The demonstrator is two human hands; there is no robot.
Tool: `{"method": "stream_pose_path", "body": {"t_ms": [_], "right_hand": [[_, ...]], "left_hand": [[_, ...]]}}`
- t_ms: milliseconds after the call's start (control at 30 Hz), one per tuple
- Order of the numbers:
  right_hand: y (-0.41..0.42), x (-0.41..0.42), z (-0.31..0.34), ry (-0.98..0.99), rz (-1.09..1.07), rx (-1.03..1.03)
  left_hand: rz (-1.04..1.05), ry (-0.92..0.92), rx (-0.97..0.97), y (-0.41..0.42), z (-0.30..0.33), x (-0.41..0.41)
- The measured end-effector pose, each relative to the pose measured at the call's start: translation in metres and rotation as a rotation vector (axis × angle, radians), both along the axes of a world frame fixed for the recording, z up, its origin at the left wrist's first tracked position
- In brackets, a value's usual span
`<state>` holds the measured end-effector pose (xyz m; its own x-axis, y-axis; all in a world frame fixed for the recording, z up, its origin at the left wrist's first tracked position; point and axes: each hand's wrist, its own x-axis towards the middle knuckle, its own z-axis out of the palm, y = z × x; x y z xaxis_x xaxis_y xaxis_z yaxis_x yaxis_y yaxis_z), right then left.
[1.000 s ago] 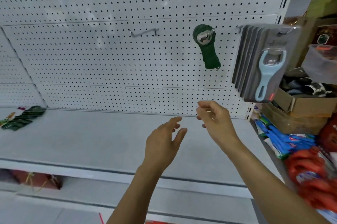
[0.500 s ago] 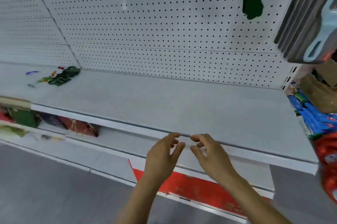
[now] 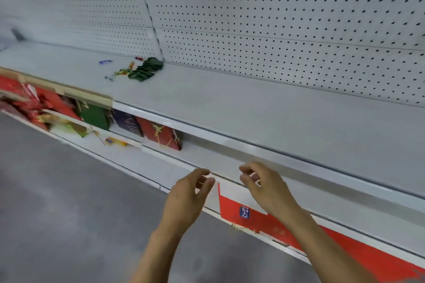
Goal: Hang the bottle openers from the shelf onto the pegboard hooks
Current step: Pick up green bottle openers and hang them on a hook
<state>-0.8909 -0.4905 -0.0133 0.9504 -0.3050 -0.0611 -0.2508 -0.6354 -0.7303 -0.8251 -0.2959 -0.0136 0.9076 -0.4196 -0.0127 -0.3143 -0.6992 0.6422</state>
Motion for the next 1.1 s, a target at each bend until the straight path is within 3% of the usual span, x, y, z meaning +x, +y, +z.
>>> {"method": "stream_pose_path", "body": {"t_ms": [200, 400, 700, 900, 1100], "right_hand": [[0.1, 0.084, -0.005, -0.057, 0.013, 0.049], [0.169, 0.162, -0.002, -0.048, 0.064, 0.082], [0.205, 0.309, 0.002, -0.088, 0.089, 0.12], [0.208, 0.437, 0.002, -0.115, 0.047, 0.11], [0.206, 0.55, -0.004, -0.152, 0.012, -0.011]], "left_hand": [[0.039, -0.016, 0.041, 0.114, 0.004, 0.077], [0.077, -0.068, 0.013, 0.175, 0.017, 0.151], [0.084, -0.14, -0.018, 0.213, 0.025, 0.29], [0.055, -0.086, 0.021, 0.225, 0.022, 0.419], [-0.023, -0.056, 0.06, 0.212, 0.022, 0.541]]}}
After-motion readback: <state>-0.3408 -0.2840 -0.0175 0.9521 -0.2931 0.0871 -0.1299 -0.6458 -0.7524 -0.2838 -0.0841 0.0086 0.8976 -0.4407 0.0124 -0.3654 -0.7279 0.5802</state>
